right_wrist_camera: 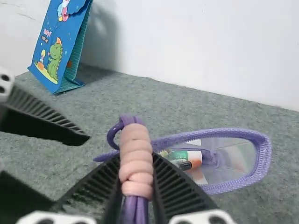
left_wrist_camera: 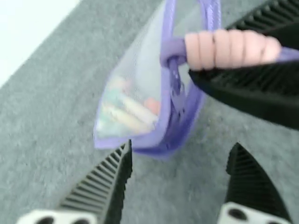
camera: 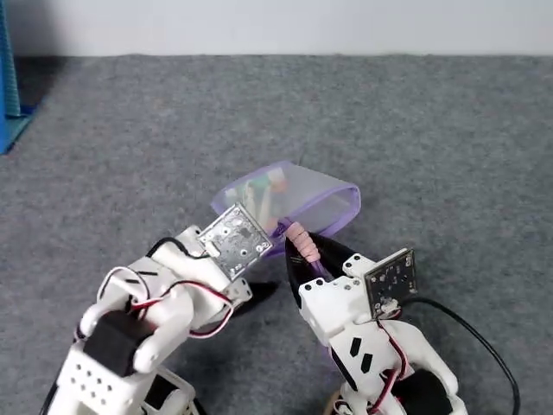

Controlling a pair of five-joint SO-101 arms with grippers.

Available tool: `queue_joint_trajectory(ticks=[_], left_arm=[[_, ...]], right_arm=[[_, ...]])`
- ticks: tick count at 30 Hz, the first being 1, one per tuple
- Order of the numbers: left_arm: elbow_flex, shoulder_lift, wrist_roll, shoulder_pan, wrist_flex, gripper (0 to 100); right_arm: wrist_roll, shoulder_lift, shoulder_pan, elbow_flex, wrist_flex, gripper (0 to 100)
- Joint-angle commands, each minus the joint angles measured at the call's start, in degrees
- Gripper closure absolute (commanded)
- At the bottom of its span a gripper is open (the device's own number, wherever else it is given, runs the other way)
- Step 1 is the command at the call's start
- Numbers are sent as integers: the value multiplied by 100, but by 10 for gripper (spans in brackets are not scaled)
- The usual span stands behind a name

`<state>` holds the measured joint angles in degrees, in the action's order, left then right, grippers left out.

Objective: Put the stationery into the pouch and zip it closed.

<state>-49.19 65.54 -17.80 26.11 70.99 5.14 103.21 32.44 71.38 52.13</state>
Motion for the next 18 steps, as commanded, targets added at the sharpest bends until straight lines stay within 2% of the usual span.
queue_joint_trajectory(ticks=[1,10,18], left_arm=[[-207,123,-35,18,-747,685],[-1024,123,-18,53,-1908,689],[-1587,167,-18,62,-2866,812]], right_arm=[[18,75,-48,-396,-127,991],[18,75,-57,-396,-163,991],[26,75,-84,-396,-163,991]])
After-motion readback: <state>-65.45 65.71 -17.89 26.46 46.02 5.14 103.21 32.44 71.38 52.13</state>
